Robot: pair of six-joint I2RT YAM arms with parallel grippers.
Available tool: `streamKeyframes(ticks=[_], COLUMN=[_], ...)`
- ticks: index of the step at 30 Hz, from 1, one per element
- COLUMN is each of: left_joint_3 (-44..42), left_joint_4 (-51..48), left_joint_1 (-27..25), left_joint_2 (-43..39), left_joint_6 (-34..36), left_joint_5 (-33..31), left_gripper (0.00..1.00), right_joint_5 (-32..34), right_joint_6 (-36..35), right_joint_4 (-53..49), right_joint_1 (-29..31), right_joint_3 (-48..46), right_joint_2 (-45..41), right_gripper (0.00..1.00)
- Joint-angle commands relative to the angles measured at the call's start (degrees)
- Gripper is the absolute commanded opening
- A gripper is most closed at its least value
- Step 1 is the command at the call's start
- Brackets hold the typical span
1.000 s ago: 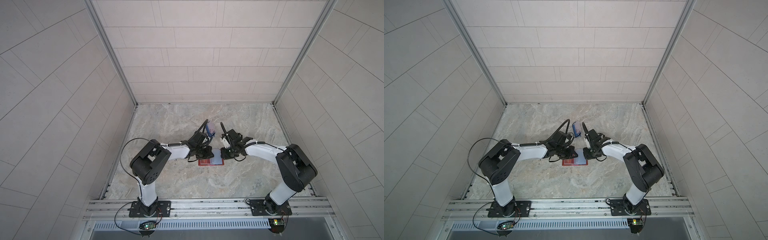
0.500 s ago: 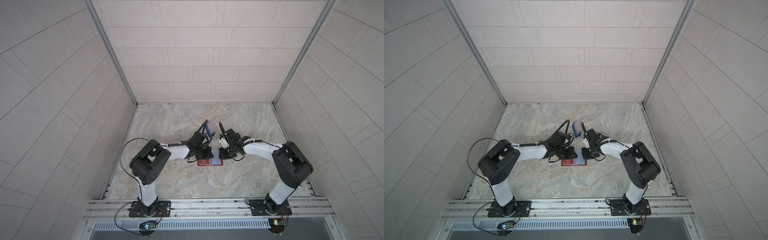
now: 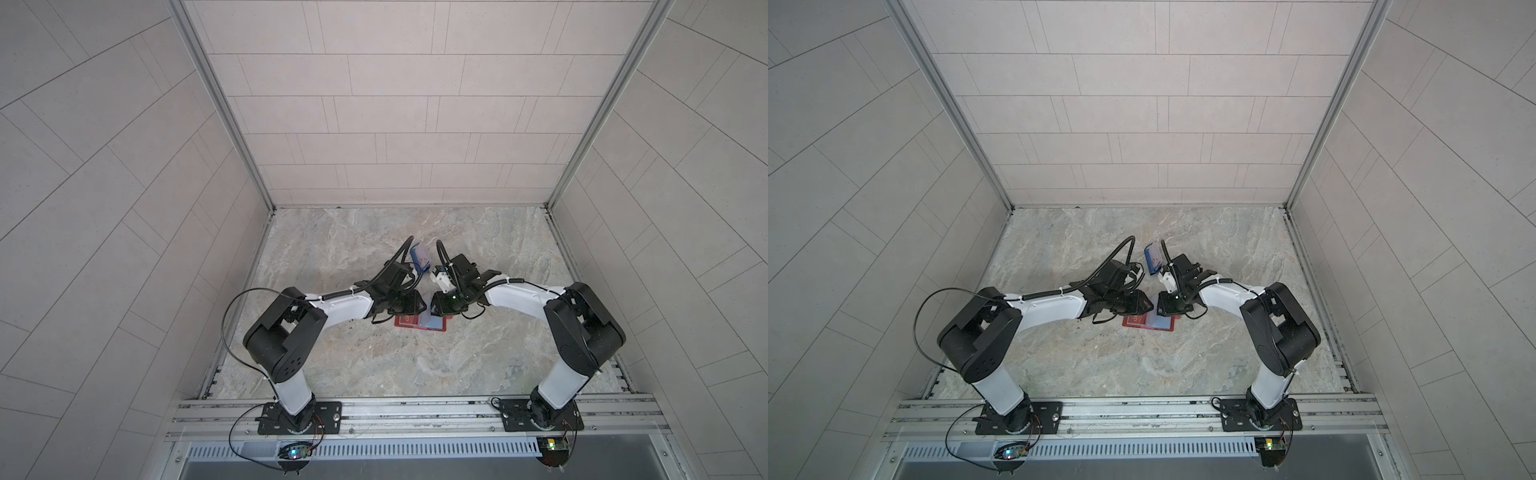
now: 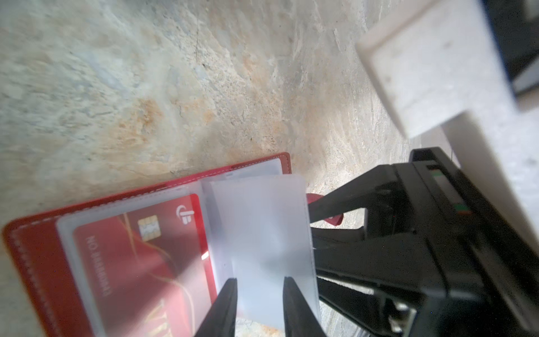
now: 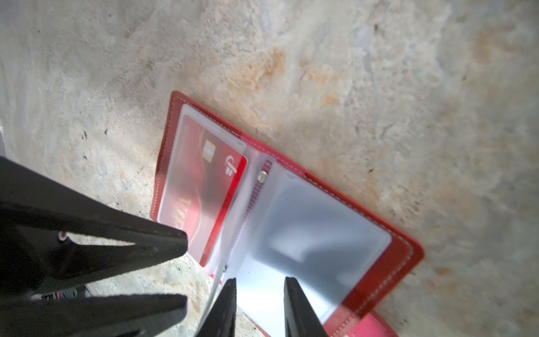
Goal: Put the credit cards into the card holder
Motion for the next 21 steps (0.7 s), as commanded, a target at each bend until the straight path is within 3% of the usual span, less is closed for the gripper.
streamKeyframes(ticks=[1,17,21], left_joint_3=[-1.02,-3.54,-3.41], left_joint_4=[-3.25,-8.66,-8.09], left_joint_1=[-0.09,-0.13,-0.13], left_joint_2=[-2.92,-12.17,-10.09], left_joint_6=[2.43,6.20,6.38], left_joint_5=[-3.54,-12.82,-11.30], left_gripper=[0.32,0.32,0.32], right_joint_5=[-1.05,-3.14,-3.00], right_joint_6=[-0.60,-0.32,-0.16], right_joint_4=[0.06,0.11,0.31], right_joint_1=[0.56,3.73,3.80], right_joint_3=[1.51,6.34,6.69], right_joint_2=[1.11,7.26,8.36], right_gripper=[0.32,0.37,0.30])
